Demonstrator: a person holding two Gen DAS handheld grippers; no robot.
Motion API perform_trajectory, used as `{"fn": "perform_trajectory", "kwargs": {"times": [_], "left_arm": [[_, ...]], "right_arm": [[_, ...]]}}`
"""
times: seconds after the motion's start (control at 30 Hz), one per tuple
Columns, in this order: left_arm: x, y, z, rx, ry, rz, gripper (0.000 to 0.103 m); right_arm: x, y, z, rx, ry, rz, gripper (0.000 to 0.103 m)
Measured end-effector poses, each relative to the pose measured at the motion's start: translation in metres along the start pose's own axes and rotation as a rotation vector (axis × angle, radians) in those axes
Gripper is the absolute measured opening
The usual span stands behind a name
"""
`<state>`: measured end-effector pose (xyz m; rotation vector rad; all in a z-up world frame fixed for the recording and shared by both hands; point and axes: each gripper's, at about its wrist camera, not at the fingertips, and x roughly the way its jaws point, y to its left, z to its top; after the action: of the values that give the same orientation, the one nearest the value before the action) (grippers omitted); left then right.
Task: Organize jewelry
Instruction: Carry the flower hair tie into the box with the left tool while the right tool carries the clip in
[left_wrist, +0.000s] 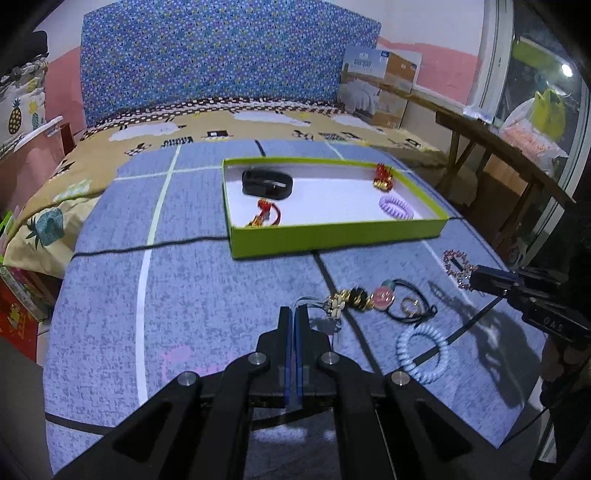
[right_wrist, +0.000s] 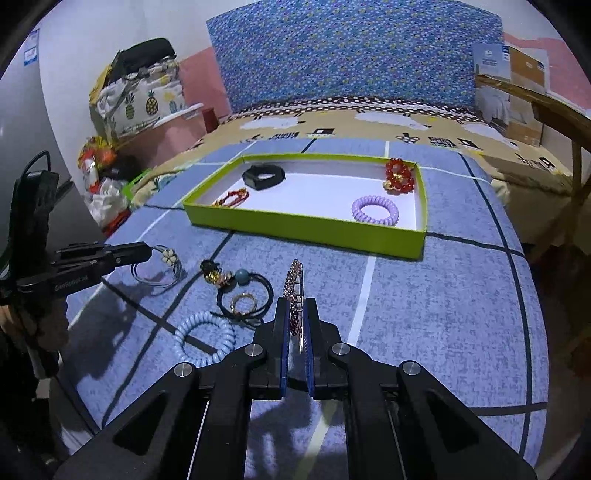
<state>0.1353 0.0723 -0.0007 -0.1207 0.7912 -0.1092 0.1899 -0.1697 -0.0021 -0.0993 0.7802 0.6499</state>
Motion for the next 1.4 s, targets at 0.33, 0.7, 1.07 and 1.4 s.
{"fn": "perform_trajectory", "kwargs": {"times": [0.33, 0.7, 1.07, 1.4], "left_arm": [[-0.009, -0.006, 0.022, 0.006, -0.050, -0.035, 0.001], [0.013, -0.008, 0.057, -0.002, -0.064, -0.039, 0.001], [0.056, -0.006, 0.094, -0.006, -0.045, -0.018, 0.001], [0.100, -0.003, 0.099, -0.001, 0.036, 0.007, 0.001]], "right_arm": [[-0.006, -0.003, 0.016, 0.013, -0.043, -0.001, 0.007], [0.005, -0.013, 0.051, 0.020, -0.083, -0.011, 0.007], [0.056, -0.039, 0.086, 0.059, -0.043, -0.038, 0.007], [0.105, -0.067, 0.110, 0.093, 0.023, -0.084, 0.007]]}}
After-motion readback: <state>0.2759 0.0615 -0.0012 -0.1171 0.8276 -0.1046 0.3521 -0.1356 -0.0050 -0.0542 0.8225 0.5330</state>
